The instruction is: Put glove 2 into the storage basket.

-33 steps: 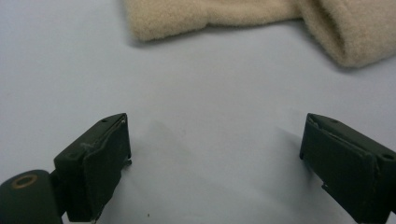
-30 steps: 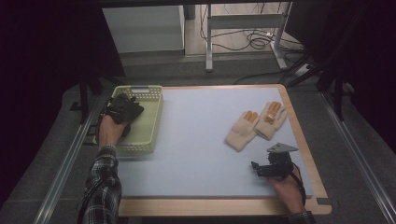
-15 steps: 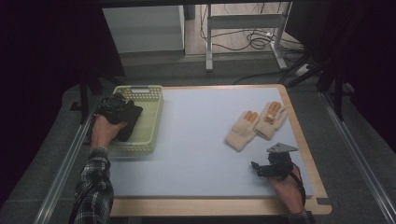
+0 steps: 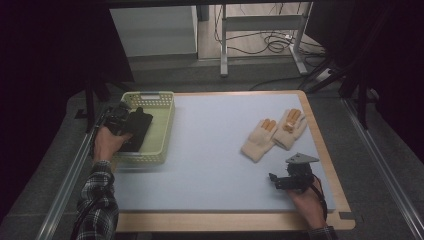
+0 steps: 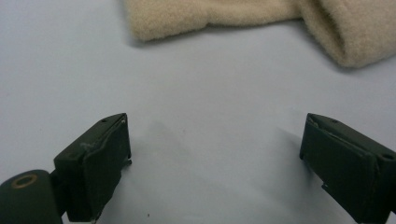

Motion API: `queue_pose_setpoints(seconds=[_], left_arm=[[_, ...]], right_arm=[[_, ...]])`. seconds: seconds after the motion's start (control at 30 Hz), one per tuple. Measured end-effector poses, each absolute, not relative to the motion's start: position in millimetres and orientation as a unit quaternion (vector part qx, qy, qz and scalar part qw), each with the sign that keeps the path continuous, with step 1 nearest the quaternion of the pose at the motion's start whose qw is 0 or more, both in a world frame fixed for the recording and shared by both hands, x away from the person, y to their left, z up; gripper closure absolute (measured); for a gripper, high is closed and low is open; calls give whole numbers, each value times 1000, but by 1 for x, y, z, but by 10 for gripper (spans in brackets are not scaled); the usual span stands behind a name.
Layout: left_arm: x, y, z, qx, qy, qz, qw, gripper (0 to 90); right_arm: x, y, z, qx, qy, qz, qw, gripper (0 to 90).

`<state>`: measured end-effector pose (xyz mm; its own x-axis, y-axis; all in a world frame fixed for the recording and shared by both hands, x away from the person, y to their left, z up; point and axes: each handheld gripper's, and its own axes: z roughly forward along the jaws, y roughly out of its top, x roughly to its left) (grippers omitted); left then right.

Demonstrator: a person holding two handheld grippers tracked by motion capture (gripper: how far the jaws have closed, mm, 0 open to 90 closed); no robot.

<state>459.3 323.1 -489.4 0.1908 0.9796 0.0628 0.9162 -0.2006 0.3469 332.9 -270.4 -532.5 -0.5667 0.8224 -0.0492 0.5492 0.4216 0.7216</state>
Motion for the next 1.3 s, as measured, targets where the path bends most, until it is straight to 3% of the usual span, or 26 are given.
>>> queue_pose_setpoints(seconds=[0.3,0.53,0.67,0.73,0.97,1.13,1.3], left_arm=[[467,320,-492,755,635,121,108,797],[466,326,-469,734,643,143,165,805],[473,320,-482,735,641,178,133,704],[473,321,-485,729,644,182,144,532],[450,320,-463,725,622,195,223,282],[427,311,-448,728,584,185,309,182],[407,293,-441,746,543,184,340,95]], right_arm=[[333,-270,-533,419,818,337,203,84],[333,-270,-533,419,818,337,203,84],[333,-270,-533,419,818,337,202,85],[333,-270,-532,419,819,337,203,85],[333,-270,-533,419,819,337,203,84],[333,-270,-533,419,819,337,203,84],[333,-270,-533,419,819,337,203,84]])
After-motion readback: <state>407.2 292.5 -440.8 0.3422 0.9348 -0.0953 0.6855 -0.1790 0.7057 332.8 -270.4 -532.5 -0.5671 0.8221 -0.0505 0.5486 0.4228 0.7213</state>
